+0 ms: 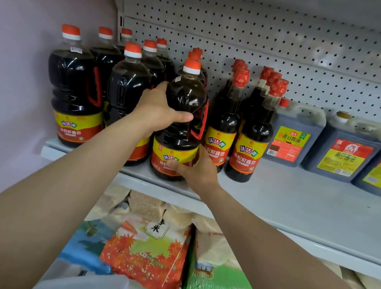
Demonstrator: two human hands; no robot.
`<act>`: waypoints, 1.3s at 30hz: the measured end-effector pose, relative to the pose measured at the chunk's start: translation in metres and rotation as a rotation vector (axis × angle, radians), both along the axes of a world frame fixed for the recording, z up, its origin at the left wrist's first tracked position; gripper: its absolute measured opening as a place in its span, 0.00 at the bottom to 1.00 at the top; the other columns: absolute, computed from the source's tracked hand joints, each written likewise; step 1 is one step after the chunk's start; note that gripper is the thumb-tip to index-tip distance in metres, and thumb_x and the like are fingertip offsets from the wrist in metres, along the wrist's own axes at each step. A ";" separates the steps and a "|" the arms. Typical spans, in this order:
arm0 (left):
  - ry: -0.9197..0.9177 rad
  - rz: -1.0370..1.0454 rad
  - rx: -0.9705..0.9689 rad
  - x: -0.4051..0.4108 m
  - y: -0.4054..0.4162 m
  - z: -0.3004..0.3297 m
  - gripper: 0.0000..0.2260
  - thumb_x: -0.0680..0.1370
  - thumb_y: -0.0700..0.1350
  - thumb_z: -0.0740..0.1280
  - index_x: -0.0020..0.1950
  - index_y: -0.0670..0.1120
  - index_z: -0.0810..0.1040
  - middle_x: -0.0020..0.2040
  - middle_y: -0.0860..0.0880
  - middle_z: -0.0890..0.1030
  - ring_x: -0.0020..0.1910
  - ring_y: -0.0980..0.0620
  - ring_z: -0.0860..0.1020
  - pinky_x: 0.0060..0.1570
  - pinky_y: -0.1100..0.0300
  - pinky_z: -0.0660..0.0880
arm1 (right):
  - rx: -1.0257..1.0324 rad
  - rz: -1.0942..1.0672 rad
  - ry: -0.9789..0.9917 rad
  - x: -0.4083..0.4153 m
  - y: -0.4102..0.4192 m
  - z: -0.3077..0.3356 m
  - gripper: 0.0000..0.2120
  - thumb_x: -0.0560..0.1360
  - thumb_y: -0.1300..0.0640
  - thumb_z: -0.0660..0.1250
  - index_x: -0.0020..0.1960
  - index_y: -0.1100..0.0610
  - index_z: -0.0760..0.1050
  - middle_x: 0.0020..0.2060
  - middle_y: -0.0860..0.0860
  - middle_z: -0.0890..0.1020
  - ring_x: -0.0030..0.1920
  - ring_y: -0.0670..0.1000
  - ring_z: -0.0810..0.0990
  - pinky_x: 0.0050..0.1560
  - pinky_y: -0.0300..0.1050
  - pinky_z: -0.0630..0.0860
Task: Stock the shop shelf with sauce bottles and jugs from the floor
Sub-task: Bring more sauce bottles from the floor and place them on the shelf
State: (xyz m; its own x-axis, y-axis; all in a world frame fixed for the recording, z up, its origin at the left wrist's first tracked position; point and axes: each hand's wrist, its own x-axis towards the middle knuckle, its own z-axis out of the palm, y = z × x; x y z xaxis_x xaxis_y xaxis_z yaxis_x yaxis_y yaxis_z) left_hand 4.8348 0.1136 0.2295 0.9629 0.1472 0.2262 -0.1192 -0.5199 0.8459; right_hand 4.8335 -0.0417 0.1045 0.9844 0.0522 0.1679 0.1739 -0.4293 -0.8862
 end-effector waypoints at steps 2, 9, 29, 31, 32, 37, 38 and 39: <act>-0.021 0.038 0.031 -0.004 -0.004 -0.001 0.40 0.65 0.53 0.81 0.74 0.51 0.67 0.69 0.46 0.72 0.67 0.44 0.73 0.67 0.44 0.71 | -0.041 -0.010 0.010 -0.005 -0.006 0.002 0.40 0.66 0.45 0.81 0.72 0.52 0.68 0.65 0.47 0.79 0.65 0.49 0.77 0.62 0.44 0.74; -0.125 0.264 0.182 -0.040 -0.048 -0.001 0.46 0.71 0.53 0.77 0.80 0.46 0.53 0.77 0.41 0.58 0.75 0.39 0.59 0.72 0.44 0.64 | -0.151 -0.173 -0.008 -0.050 -0.079 0.016 0.35 0.69 0.47 0.80 0.71 0.52 0.71 0.63 0.50 0.80 0.63 0.53 0.79 0.61 0.45 0.75; 0.061 -0.651 0.260 -0.318 -0.401 -0.076 0.41 0.66 0.51 0.79 0.76 0.49 0.66 0.70 0.41 0.68 0.67 0.40 0.71 0.65 0.52 0.71 | -0.507 -0.880 0.189 -0.455 -0.416 0.039 0.45 0.60 0.32 0.74 0.72 0.50 0.70 0.64 0.54 0.79 0.64 0.57 0.76 0.63 0.52 0.74; 0.071 -0.748 0.285 -0.358 -0.433 -0.091 0.39 0.63 0.52 0.80 0.72 0.48 0.71 0.66 0.41 0.74 0.63 0.41 0.75 0.60 0.53 0.75 | -0.530 -0.924 0.236 -0.509 -0.438 0.031 0.43 0.63 0.34 0.75 0.73 0.51 0.70 0.64 0.54 0.77 0.66 0.57 0.74 0.64 0.52 0.74; 0.069 -0.795 0.303 -0.375 -0.447 -0.099 0.40 0.60 0.54 0.79 0.70 0.49 0.72 0.64 0.41 0.76 0.60 0.41 0.76 0.58 0.53 0.76 | -0.530 -0.945 0.258 -0.534 -0.448 0.026 0.42 0.65 0.37 0.76 0.74 0.51 0.69 0.66 0.55 0.76 0.67 0.57 0.72 0.65 0.52 0.73; 0.095 -0.987 0.405 -0.455 -0.505 -0.142 0.38 0.66 0.51 0.79 0.73 0.49 0.69 0.70 0.42 0.71 0.67 0.42 0.71 0.63 0.54 0.71 | -0.452 -1.079 0.406 -0.636 -0.483 -0.014 0.41 0.67 0.39 0.77 0.75 0.48 0.66 0.69 0.56 0.72 0.70 0.59 0.69 0.67 0.52 0.70; 0.096 -1.024 0.427 -0.469 -0.515 -0.150 0.38 0.67 0.51 0.79 0.74 0.49 0.68 0.70 0.42 0.70 0.68 0.42 0.71 0.64 0.54 0.71 | -0.434 -1.106 0.436 -0.652 -0.488 -0.023 0.41 0.67 0.40 0.77 0.75 0.48 0.66 0.68 0.57 0.72 0.69 0.60 0.69 0.67 0.52 0.70; 0.107 -1.057 0.453 -0.480 -0.525 -0.159 0.38 0.67 0.51 0.78 0.75 0.50 0.67 0.71 0.42 0.69 0.68 0.42 0.70 0.65 0.53 0.70 | -0.413 -1.135 0.463 -0.666 -0.491 -0.031 0.40 0.67 0.41 0.77 0.75 0.48 0.66 0.68 0.57 0.72 0.69 0.60 0.68 0.67 0.53 0.70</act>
State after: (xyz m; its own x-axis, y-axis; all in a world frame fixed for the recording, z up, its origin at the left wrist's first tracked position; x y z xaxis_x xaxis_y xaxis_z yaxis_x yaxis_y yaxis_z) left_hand 4.3544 -0.4117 0.0701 0.5747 -0.8175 -0.0383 -0.6146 -0.4621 0.6393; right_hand 4.1672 -0.5330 0.0732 0.4740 -0.8801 -0.0265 -0.7515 -0.3887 -0.5331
